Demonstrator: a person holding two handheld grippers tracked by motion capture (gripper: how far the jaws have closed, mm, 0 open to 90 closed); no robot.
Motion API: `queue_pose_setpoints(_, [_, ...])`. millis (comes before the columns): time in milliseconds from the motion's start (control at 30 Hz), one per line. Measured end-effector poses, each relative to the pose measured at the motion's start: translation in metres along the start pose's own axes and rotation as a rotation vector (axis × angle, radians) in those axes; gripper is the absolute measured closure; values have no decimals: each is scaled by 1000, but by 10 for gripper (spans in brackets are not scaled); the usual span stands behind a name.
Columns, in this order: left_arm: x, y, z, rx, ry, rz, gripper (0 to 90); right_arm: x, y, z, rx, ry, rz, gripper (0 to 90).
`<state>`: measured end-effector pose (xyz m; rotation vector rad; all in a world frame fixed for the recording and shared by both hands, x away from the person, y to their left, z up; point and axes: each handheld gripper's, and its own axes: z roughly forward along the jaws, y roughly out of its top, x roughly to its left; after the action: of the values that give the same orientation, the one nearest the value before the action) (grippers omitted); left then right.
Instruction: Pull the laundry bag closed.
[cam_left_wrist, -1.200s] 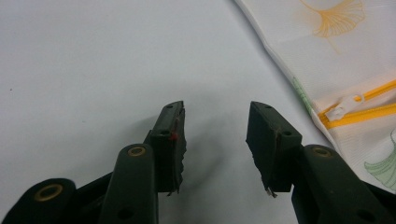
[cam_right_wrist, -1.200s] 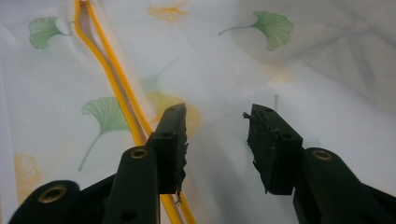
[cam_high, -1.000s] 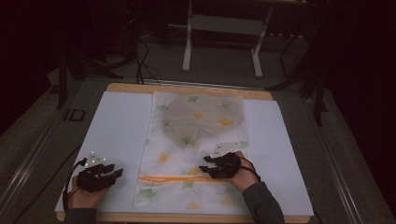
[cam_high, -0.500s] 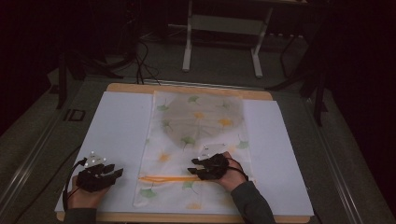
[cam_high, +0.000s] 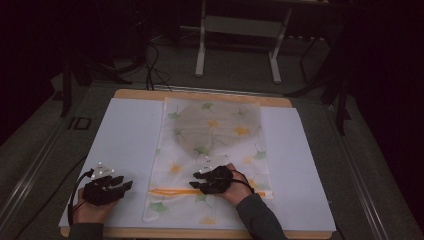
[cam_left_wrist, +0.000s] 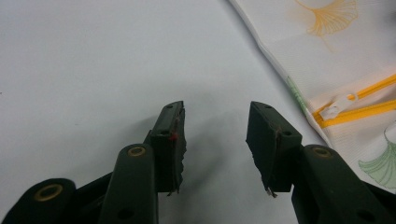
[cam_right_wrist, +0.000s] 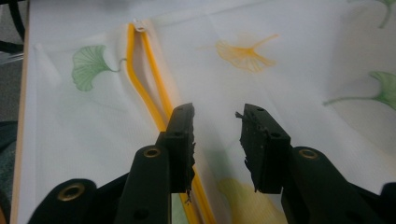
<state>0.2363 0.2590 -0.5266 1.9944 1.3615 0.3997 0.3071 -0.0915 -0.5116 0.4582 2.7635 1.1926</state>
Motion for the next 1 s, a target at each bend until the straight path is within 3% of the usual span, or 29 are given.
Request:
queue_pose_setpoints(500, [0,0,0,2,-1,1,568,15,15,21,-8,55,-34,630])
queue_pose_setpoints(1000, [0,0,0,1,0,2,568,23,27,36,-15,81,-46,628])
